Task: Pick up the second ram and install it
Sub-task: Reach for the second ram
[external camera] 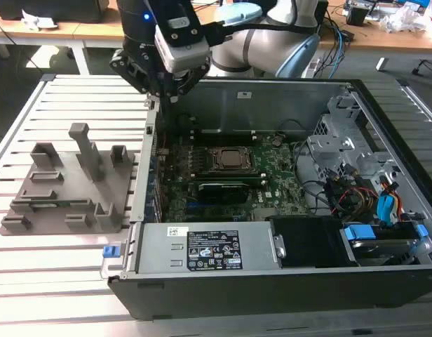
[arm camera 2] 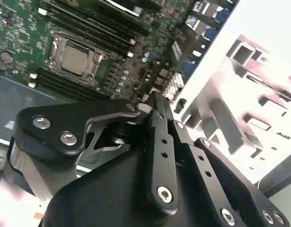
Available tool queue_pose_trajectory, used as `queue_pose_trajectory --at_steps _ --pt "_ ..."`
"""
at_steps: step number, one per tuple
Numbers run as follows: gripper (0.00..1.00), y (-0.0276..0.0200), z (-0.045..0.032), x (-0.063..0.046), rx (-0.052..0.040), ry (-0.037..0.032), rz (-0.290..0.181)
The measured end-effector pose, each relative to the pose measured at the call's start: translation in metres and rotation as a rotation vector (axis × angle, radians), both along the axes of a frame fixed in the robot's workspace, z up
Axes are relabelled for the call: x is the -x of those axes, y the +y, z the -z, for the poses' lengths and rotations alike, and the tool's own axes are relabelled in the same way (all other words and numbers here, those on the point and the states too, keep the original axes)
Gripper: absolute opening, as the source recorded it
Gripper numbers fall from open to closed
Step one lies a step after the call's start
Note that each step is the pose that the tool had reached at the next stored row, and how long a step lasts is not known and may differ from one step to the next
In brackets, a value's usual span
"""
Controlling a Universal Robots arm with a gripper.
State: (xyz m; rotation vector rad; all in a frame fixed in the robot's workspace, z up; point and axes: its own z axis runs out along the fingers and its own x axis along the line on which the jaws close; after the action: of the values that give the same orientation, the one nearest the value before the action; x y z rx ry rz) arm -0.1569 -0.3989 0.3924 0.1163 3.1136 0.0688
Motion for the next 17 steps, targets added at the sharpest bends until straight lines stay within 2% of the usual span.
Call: queue_pose_trajectory --at_steps 2,4,9,12,17 --pt "0.11 0.0 0.0001 0.018 0.0 -0.0001 0.0" --pt "0.11 0.0 0.0001 0.031 0.0 -0.0001 0.0" --pt "0.11 0.0 0.0002 0.055 0.0 -0.0001 0.0" --pt "0.11 0.0 0.0003 0.073 0.0 -0.0001 0.0" --pt "0.11 0.0 0.0004 0.091 0.0 0.0 0.0"
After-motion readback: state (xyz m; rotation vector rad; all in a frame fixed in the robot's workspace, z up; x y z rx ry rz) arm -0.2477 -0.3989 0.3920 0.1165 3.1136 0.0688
